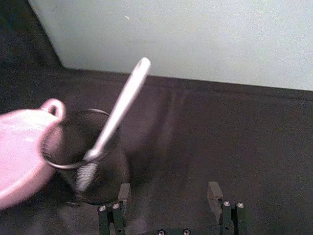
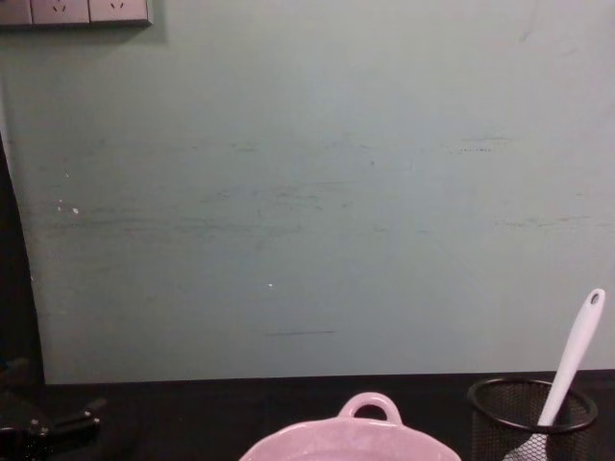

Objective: Use the one hand to pick up the spoon and stir the clear water in the bowl.

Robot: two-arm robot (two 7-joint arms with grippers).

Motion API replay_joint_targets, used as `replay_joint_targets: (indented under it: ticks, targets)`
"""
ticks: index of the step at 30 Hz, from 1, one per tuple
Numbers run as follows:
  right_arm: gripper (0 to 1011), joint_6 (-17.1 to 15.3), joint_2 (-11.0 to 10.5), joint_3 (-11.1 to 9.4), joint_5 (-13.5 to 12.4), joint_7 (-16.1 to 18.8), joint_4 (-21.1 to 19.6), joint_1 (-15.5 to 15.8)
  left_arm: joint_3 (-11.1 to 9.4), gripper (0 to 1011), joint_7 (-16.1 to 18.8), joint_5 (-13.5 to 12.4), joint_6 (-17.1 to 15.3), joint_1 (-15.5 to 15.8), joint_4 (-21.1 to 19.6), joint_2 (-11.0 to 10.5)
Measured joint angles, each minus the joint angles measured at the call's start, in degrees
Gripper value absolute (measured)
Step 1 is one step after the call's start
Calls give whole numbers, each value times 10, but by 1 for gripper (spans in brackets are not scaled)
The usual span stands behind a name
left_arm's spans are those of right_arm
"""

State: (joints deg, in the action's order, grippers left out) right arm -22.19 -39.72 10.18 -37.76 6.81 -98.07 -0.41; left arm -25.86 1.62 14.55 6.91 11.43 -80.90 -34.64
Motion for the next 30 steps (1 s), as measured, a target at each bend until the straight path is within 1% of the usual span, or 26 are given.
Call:
replay_joint_targets:
  ticks: [3,4,6,7,10,11,12,13,14,15,16,17,20,30]
  targets:
    - [1002,7,6,15,26,-6,22,-16,0,1011,0,0,0,0,0,0]
    - [1003,15,12,26,42,-8,37,-27,0,1011,0,0,0,0,0,0]
    - [1003,30,20,40,64,-11,55,-42,0,1011,0,0,0,0,0,0]
    - [1002,52,29,53,89,-13,76,-56,0,1011,0,0,0,0,0,0]
    - [1003,100,46,69,127,-23,110,-75,0,1011,0,0,0,0,0,0]
    - [1003,136,59,77,151,-29,134,-86,0,1011,0,0,0,0,0,0]
    - [1002,154,66,81,162,-32,147,-91,0,1011,0,0,0,0,0,0]
    - [1003,191,78,88,184,-39,172,-100,0,1011,0,0,0,0,0,0]
    - [1003,191,78,88,184,-39,172,-100,0,1011,0,0,0,0,0,0]
    - [1003,232,91,91,200,-46,195,-105,0,1011,0,0,0,0,0,0]
    - [1003,250,97,93,208,-49,205,-107,0,1011,0,0,0,0,0,0]
    - [1003,280,106,95,222,-56,222,-110,0,1011,0,0,0,0,0,0]
    - [1002,312,117,98,241,-67,237,-112,0,1011,0,0,0,0,0,0]
    - [1003,303,114,97,236,-66,232,-112,0,1011,0,0,0,0,0,0]
